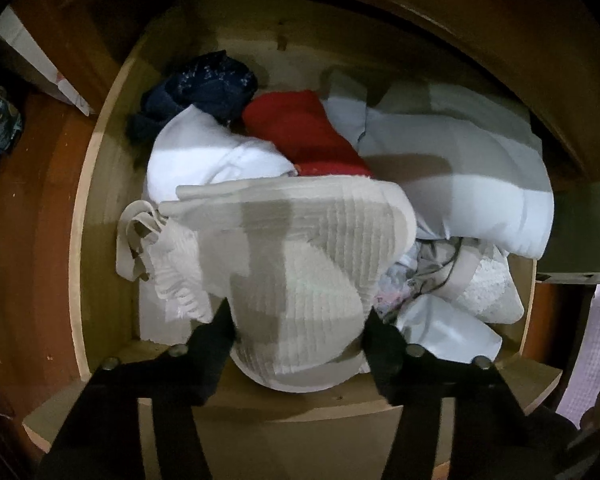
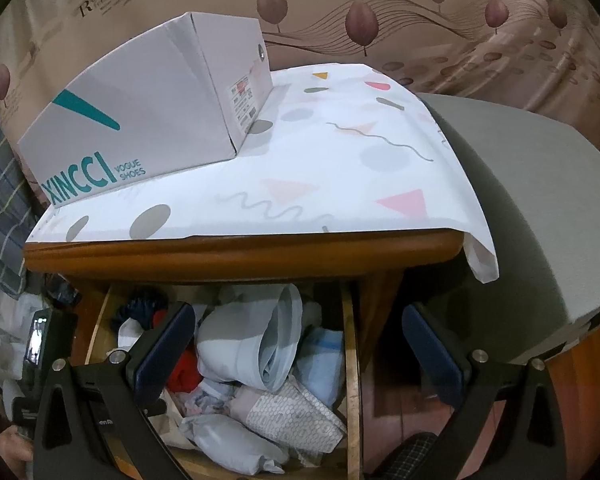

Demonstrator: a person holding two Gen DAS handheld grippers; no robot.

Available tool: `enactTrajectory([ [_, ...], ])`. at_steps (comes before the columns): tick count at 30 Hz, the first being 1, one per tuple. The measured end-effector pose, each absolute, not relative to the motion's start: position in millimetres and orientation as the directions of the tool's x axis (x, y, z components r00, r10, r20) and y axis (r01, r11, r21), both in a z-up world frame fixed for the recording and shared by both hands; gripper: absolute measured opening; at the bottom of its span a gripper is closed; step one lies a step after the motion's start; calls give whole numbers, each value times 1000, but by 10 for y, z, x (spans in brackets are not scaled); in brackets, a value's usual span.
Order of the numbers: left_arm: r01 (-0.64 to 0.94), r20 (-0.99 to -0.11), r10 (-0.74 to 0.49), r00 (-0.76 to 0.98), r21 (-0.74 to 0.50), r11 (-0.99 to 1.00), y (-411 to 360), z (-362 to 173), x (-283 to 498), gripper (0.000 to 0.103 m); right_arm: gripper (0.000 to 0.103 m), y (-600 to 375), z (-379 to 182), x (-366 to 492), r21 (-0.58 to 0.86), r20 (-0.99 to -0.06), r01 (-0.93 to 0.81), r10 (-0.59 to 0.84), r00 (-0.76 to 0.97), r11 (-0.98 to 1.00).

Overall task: Take underwear out of drawer
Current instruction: 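Lift the white underwear with the left gripper while the right gripper reaches into the drawer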

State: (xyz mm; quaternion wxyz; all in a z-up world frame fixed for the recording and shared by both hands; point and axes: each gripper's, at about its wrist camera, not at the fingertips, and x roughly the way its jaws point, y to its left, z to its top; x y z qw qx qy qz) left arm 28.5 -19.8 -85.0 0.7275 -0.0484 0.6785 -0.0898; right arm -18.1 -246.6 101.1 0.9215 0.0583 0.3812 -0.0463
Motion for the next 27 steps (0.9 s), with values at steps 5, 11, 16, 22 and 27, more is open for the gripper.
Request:
enactTrajectory([
  [5,78,-975,-203,87,-197,977,-189,-786,213,46,103,-2462,984,-177,71,-717,123,-35,696,990],
  [11,109,-964,-225,142,-211,971,-119,-585,113,45,103,-2414,900,-160,71,-751,86,-3,661,994],
  [16,148,-944,-273,188,-247,958,-69,-379,-9,45,97,-2365,745,-123,112,-827,45,69,558,993],
  [22,214,-923,-300,242,-251,944,8,-183,-132,45,81,-2315,589,-119,160,-889,27,132,439,987],
  [27,246,-905,-309,293,-240,939,104,-83,-187,45,78,-2181,344,-87,201,-938,13,189,290,979],
])
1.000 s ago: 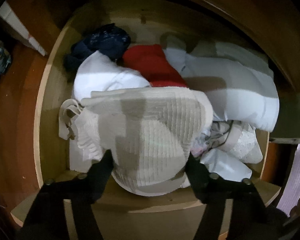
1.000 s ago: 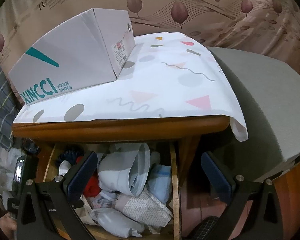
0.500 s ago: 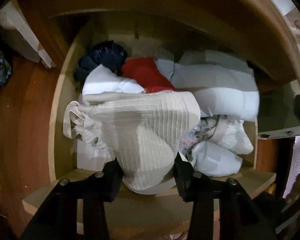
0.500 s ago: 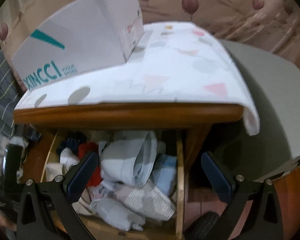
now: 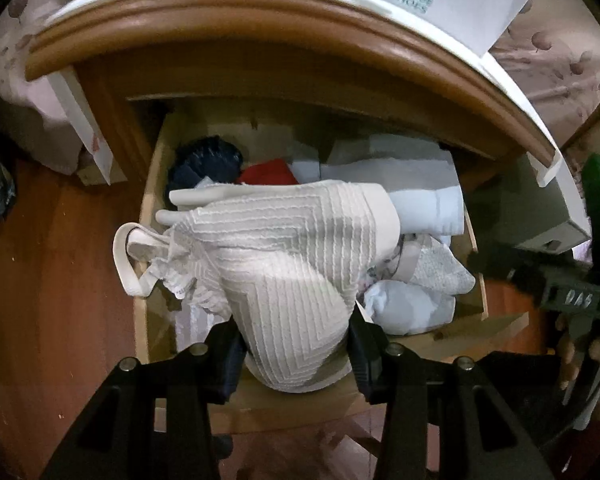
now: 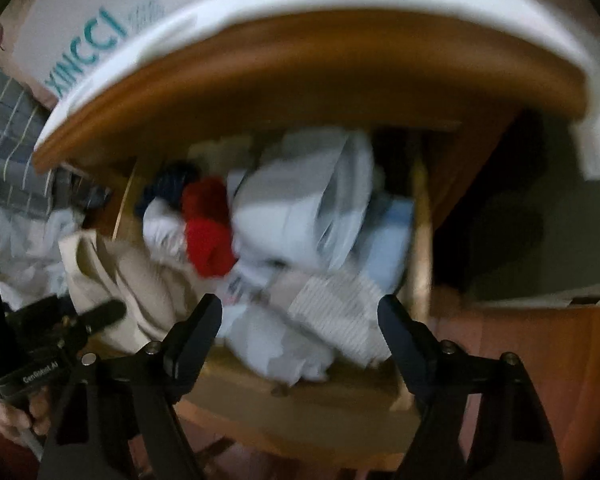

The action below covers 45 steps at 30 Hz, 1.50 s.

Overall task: Take underwear out of drawer
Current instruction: 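Lift the white underwear with the left gripper while the right gripper reaches into the drawer, then grasp the light blue cloth with the right gripper and lift it out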

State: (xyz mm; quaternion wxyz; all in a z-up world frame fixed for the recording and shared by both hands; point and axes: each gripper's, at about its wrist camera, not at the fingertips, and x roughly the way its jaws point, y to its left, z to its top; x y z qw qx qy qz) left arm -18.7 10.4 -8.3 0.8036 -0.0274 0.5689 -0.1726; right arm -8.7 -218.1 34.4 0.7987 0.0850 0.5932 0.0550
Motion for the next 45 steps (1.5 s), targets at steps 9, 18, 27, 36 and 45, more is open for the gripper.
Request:
enactTrajectory([
  [9,225,-875,-331,354,-264,938,291,35,-180,45,77,-1776,-177,83,136,-990,-50,138,36,989],
  [18,198,-864,-341,371,-285,938,339,66,-174,45,73,-1641,-462,192,117,-989,-37,113,-93,992],
  [27,175,-863,-347,367,-303,937,379,45,-144,45,70,-1513,-760,260,75,-983,-48,66,-169,996],
  [36,126,-878,-329,348,-304,944,446,-39,-82,45,63,-1219,-986,303,19,-981,-109,-3,-196,994],
  [45,107,-888,-308,340,-289,951,451,-100,-47,45,44,-1194,-852,174,33,-995,-110,23,-94,993],
])
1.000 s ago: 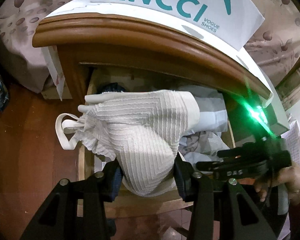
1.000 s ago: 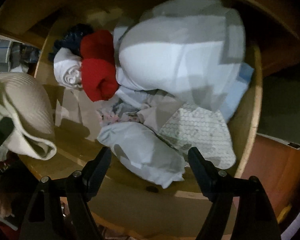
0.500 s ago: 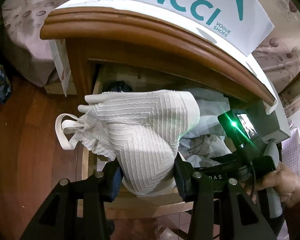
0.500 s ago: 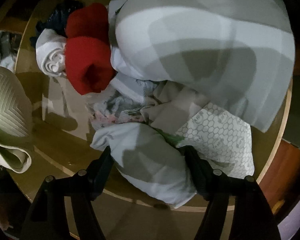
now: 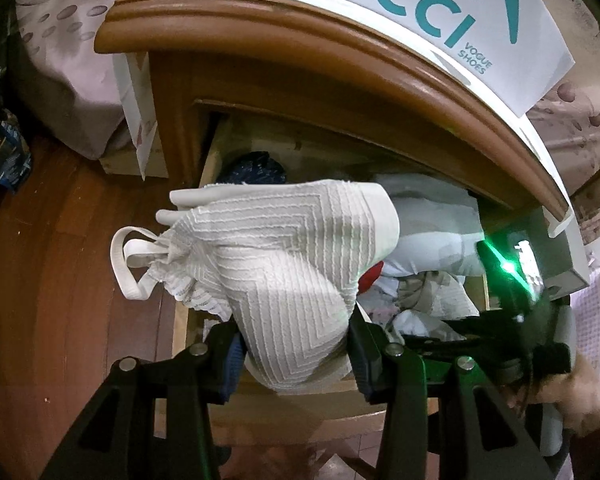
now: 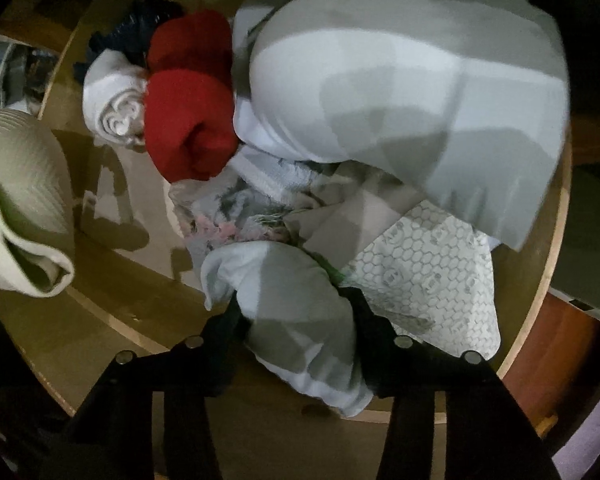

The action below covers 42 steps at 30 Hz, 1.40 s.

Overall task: Take underwear out of drawer
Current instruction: 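Grasp the light blue cloth with the right gripper and lift it out, then lower the light blue cloth into the white box and open the right gripper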

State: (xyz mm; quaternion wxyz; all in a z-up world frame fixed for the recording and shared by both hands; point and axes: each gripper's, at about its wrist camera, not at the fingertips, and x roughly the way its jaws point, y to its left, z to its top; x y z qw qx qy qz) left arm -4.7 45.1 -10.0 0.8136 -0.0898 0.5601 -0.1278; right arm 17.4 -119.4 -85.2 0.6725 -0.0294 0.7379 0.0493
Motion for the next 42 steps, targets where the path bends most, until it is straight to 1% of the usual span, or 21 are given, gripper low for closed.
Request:
enactTrajectory([
  [9,93,-885,-306,350,-292,952,463,-96,-41,45,41,-1259,-551,20,80,-997,-61,81,10,995],
  [16,101,-879,-296,374,-278,955,450,-63,-70,45,40,-1274,-54,-81,133,-980,-55,140,138,990],
  [19,98,-876,-299,379,-283,954,463,-46,-83,45,40,-1343,225,-135,164,-968,-59,172,185,985],
  [21,98,-876,-292,385,-275,956,465,-35,-87,45,40,-1377,491,-119,151,-962,-73,163,217,986],
  [23,98,-875,-281,394,-264,960,459,-20,-97,45,40,-1440,572,-151,155,-955,-86,171,243,984],
  [31,88,-878,-276,391,-263,961,465,-16,-99,45,40,-1496,1331,-197,183,-914,-129,217,343,975],
  [35,87,-878,-278,389,-265,960,470,-10,-92,45,40,-1511,1670,-196,260,-880,-147,296,371,954],
  [40,93,-878,-282,388,-267,959,457,-4,-84,45,41,-1471,2136,-110,275,-837,-189,331,435,943],
  [42,92,-878,-282,386,-268,959,455,-6,-84,45,41,-1489,2300,-28,325,-811,-189,376,448,927],
])
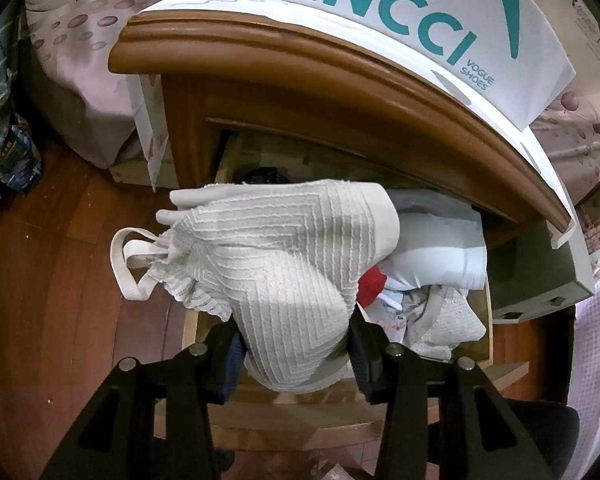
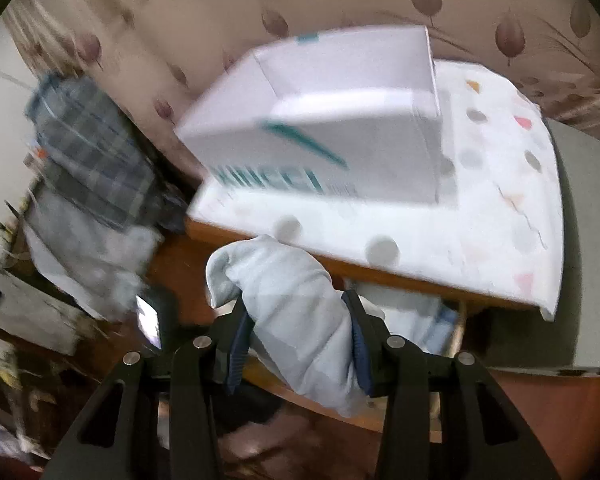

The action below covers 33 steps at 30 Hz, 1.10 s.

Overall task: Take underwear out of drawer
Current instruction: 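Lower the light blue cloth into the white box and open the right gripper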

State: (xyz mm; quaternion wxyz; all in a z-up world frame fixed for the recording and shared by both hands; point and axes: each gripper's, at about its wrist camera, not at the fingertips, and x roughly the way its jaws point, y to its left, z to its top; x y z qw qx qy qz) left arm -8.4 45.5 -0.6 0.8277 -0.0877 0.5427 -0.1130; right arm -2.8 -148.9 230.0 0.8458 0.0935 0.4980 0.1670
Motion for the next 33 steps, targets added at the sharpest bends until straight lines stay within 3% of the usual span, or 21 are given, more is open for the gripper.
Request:
enactTrajectory([
  [7,90,-878,-288,382,-275,957,455,-5,-73,45,41,-1437,3006,427,262,-752,-208,334,568,942],
  [13,91,-879,-292,377,-279,956,441,-21,-80,45,41,-1316,3264,993,156,-729,-174,233,644,972],
  [22,92,-878,-301,373,-288,953,444,-31,-57,45,41,-1174,2709,1727,2,-802,-139,85,591,990],
  [33,95,-881,-304,363,-290,952,416,-50,-48,46,43,-1286,2182,1875,-70,-867,-84,-19,498,994],
])
